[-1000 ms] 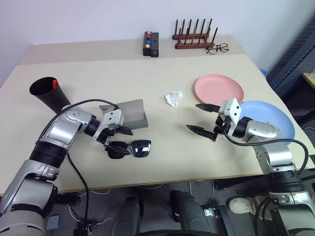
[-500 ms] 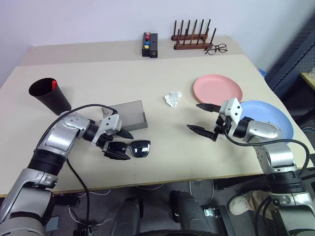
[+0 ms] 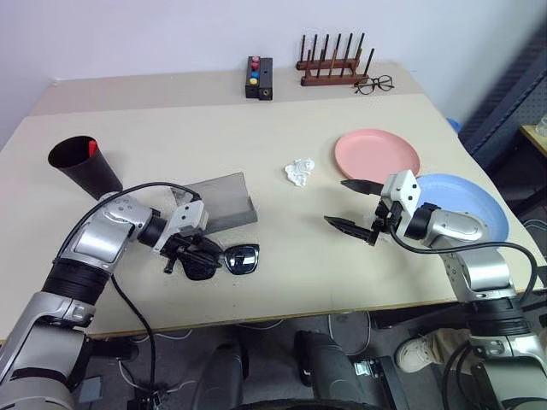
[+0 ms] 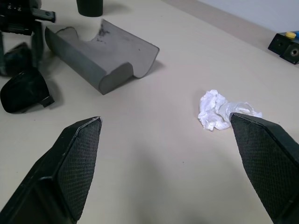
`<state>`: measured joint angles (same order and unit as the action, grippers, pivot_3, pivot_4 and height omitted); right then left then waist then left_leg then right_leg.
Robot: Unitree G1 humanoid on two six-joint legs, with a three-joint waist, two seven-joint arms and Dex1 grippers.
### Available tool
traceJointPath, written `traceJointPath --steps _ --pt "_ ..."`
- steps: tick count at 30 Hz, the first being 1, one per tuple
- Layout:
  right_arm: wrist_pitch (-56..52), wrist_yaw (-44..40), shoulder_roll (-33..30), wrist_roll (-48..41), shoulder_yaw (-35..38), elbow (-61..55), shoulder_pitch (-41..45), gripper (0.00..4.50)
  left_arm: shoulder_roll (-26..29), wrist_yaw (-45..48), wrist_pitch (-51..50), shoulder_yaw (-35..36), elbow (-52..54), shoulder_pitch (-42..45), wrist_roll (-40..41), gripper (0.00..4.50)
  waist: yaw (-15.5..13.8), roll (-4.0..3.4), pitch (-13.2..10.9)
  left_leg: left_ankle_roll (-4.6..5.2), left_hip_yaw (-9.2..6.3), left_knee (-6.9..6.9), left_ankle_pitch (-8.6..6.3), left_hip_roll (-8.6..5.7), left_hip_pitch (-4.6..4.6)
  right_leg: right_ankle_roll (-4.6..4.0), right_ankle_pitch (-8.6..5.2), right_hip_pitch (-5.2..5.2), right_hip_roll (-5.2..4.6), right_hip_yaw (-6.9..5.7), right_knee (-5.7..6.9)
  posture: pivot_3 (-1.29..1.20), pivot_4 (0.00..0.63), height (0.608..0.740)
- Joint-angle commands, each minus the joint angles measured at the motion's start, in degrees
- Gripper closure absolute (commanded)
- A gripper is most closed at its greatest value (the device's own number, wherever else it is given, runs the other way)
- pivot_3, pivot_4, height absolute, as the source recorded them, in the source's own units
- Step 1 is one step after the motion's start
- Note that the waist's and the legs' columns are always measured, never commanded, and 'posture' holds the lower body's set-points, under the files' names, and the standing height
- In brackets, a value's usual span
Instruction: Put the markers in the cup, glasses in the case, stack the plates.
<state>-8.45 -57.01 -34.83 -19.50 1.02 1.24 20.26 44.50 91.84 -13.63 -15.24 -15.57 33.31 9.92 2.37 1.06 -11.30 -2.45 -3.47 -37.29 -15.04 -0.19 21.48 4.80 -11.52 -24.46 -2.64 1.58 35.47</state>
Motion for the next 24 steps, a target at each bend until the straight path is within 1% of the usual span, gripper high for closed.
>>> traceJointPath --steps 1,2,10,15,17,21,24 --pt "0.8 0.3 0.1 -1.0 1.6 -1.7 0.0 0.0 1.0 -0.2 1.3 -0.5 0.0 0.5 -1.5 4.48 -0.2 -0.07 0.0 0.0 0.01 0.0 0.0 -0.01 -0.01 -0.01 0.0 0.01 -0.02 0.0 -0.01 0.0 0.15 0.74" --pt "0.9 0.4 0.1 -1.0 1.6 -1.7 0.0 0.0 1.2 -0.2 1.4 -0.4 0.1 0.5 -1.3 4.48 -0.4 -0.18 0.1 0.0 0.01 -0.01 0.0 -0.01 -0.01 -0.01 0.0 0.02 -0.02 0.01 -0.01 0.0 0.15 0.74" --pt "1.4 0.5 0.5 -0.9 1.3 -1.0 0.4 0.0 1.1 -1.0 1.0 1.6 0.0 1.8 0.5 4.48 -0.3 -0.19 0.1 0.02 0.01 -0.04 0.01 0.01 -0.09 -0.09 0.03 0.07 0.02 0.02 0.03 0.0 0.15 0.74" --pt "1.7 0.3 0.7 -0.8 1.1 -0.1 1.0 0.0 0.3 -2.1 -1.3 4.4 -0.6 4.8 3.3 4.48 -0.3 -0.13 0.1 0.02 0.0 -0.05 0.01 0.01 -0.05 -0.09 0.03 0.05 0.02 0.02 0.02 0.0 0.15 0.74" --pt "2.0 0.1 0.8 -0.7 0.9 0.4 1.3 0.0 -0.2 -3.0 -1.9 5.5 -1.1 7.3 4.0 4.48 -0.3 -0.11 0.1 0.02 0.01 -0.05 0.01 0.01 -0.02 -0.08 0.03 0.04 0.02 0.02 -0.02 0.0 0.15 0.74" --pt "2.3 -0.2 1.1 -0.6 0.6 1.5 2.2 0.0 -1.5 -5.3 -7.0 8.2 -0.7 13.5 6.7 4.48 -0.2 -0.07 0.0 0.02 0.01 -0.04 0.01 0.0 0.07 -0.05 0.04 0.02 0.01 0.02 -0.12 0.0 0.15 0.74" --pt "2.7 -0.5 1.6 -0.4 0.2 2.3 2.9 0.0 -2.1 -6.8 -10.2 9.3 -0.7 16.4 8.0 4.48 0.0 -0.07 0.0 0.02 0.01 0.0 0.01 -0.01 0.07 -0.03 0.04 0.01 0.01 0.02 -0.16 0.0 0.15 0.74"
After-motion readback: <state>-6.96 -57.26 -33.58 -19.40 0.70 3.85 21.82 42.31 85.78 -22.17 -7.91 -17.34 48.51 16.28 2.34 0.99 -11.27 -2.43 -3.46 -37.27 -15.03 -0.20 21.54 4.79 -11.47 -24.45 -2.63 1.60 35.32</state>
